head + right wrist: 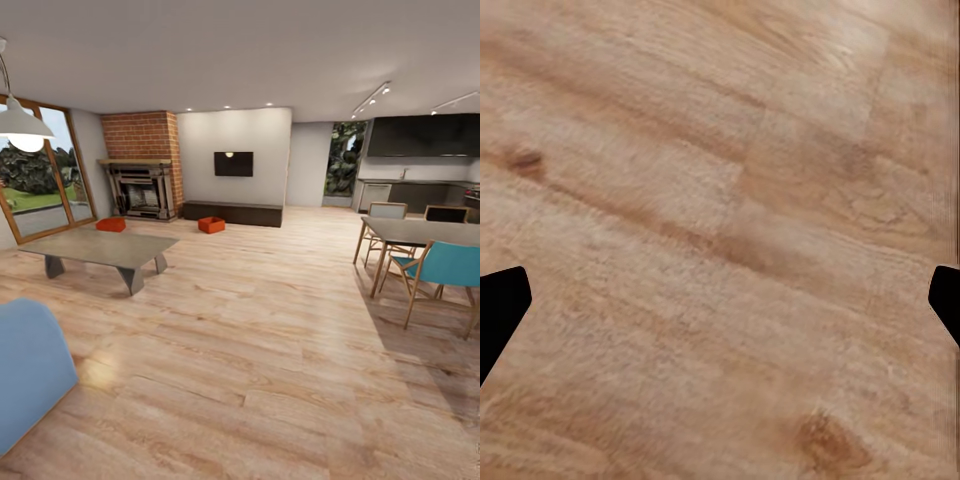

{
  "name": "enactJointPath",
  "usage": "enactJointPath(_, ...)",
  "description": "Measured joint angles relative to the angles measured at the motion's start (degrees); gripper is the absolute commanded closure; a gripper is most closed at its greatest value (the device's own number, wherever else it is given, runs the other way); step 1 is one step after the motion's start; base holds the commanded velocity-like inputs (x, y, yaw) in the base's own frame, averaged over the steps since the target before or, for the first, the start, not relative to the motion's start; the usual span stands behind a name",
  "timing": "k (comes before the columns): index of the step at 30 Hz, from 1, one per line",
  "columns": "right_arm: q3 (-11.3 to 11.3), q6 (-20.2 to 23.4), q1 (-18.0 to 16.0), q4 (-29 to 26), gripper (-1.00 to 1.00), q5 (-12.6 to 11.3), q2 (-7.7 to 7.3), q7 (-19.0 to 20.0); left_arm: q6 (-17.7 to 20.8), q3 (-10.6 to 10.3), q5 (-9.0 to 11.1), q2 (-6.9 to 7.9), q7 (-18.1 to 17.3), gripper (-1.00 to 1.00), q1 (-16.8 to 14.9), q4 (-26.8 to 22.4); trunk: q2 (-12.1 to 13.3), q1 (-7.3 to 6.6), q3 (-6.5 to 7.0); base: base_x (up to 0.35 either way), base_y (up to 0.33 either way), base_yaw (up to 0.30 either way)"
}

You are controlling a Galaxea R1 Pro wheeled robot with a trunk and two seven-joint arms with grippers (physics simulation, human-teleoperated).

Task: Move the two storage containers from the living room to the garage. In the garage, place one container on the floor and stack the other container on top of it (either order is fine).

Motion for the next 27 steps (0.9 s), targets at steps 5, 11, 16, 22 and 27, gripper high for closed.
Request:
enactJointPath(5,0.0,0.0,0.0,0.0,-1.00,0.0,0.00,0.0,0.0,0.0,0.0,0.04,0.0,-1.00,0.0,0.0,0.0,0.00,0.00,0.329,0.000,-0.076)
enactJointPath(11,0.0,0.0,0.0,0.0,-1.00,-0.1,0.01,0.0,0.0,0.0,-0.1,-0.01,0.2,-1.00,0.0,0.0,0.0,0.00,0.00,0.329,0.000,-0.005)
enactJointPath(16,0.0,0.0,0.0,0.0,-1.00,-0.1,0.01,0.0,0.0,-0.1,-0.1,-0.01,0.3,-1.00,0.0,0.0,0.0,0.00,0.00,0.329,0.000,0.000)
enactJointPath(22,0.0,0.0,0.0,0.0,-1.00,-0.1,0.00,0.0,0.1,-0.1,-0.1,0.10,0.3,-1.00,0.0,0.0,0.0,0.00,0.00,0.329,-0.064,0.000)
enactJointPath(27,0.0,0.0,0.0,0.0,-1.00,-0.2,0.00,0.0,0.1,-0.1,-0.1,0.08,0.3,-1.00,0.0,0.0,0.0,0.00,0.00,0.329,-0.102,0.000)
